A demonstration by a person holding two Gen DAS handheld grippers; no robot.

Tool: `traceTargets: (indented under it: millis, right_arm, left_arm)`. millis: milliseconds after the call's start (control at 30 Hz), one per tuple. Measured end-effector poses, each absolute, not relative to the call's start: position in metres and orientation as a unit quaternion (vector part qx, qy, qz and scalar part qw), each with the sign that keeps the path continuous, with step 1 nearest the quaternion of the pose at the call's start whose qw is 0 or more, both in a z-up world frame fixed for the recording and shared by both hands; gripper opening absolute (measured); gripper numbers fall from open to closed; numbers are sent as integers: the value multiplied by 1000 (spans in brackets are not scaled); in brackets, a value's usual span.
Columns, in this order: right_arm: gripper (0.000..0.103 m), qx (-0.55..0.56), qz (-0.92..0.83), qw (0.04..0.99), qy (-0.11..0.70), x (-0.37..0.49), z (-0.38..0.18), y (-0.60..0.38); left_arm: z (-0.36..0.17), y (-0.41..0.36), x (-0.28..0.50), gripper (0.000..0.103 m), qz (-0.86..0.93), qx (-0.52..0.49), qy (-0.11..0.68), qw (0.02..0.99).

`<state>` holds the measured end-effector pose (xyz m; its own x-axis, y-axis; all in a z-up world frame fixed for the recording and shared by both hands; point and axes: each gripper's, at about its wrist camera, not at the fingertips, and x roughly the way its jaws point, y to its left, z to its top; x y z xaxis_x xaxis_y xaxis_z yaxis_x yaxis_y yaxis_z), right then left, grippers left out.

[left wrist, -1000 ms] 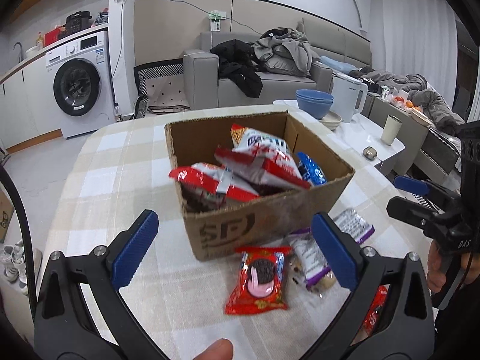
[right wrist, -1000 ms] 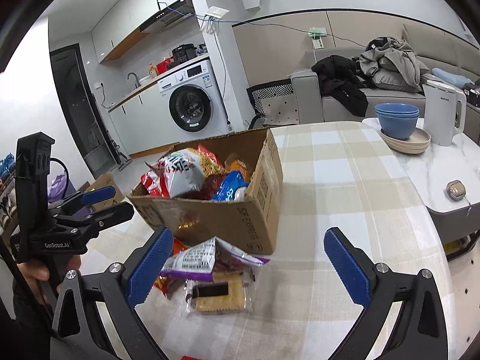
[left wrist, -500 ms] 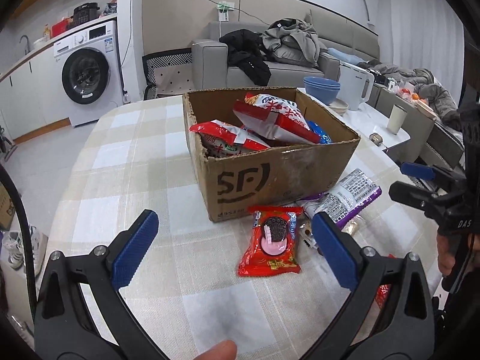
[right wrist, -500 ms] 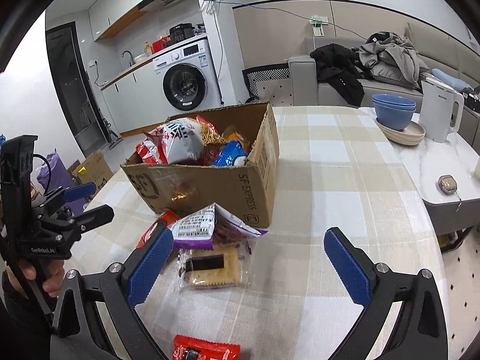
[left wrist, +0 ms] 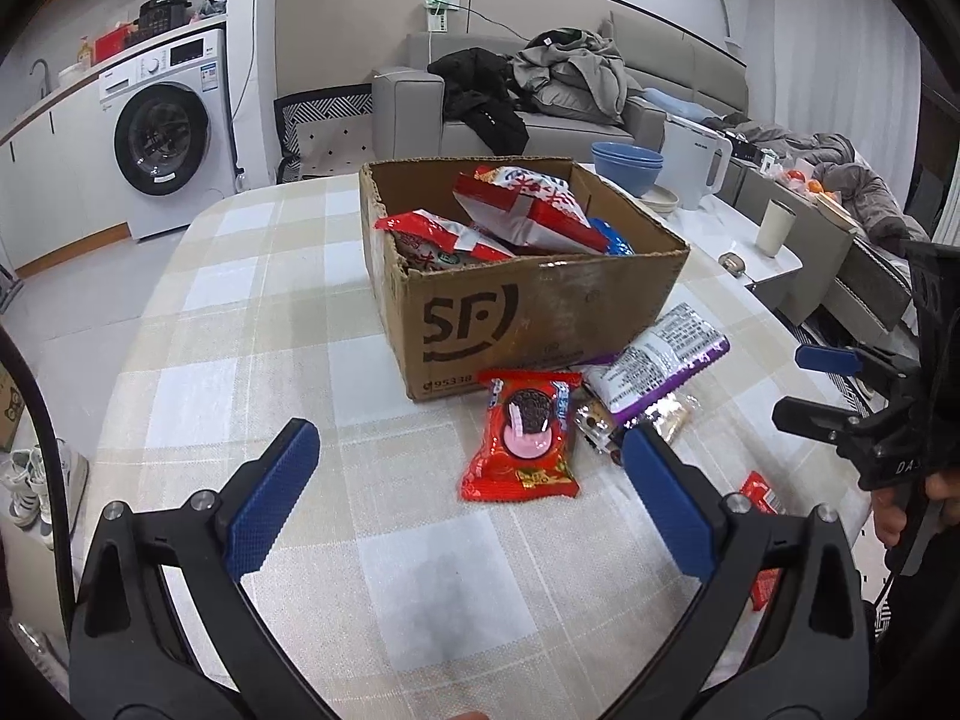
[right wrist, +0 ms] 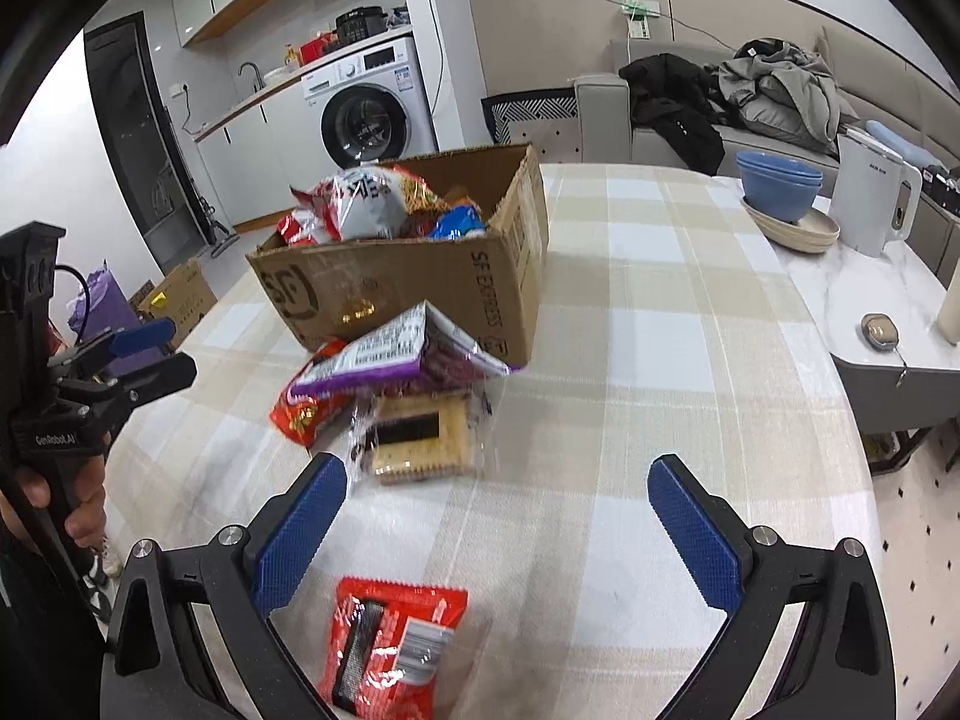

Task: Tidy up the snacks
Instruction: 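Move both open tools back toward the remaining snacks on the table, then lower the right tool onto the red packet and close around it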

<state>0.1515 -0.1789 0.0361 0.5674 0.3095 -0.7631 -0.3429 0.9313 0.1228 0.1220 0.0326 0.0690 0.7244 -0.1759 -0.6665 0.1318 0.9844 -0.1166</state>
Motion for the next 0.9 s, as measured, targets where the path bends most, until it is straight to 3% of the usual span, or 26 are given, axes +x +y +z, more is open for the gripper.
traceTargets:
  millis: [300, 900]
  right_arm:
    - [102, -88, 212, 841, 490, 138, 5, -162]
    - [102, -161, 260, 801, 515, 115, -17, -142]
  left_arm:
    - [64, 31, 122, 102, -83, -23, 371, 925]
    - [52, 27, 124, 102, -89, -11, 384, 919]
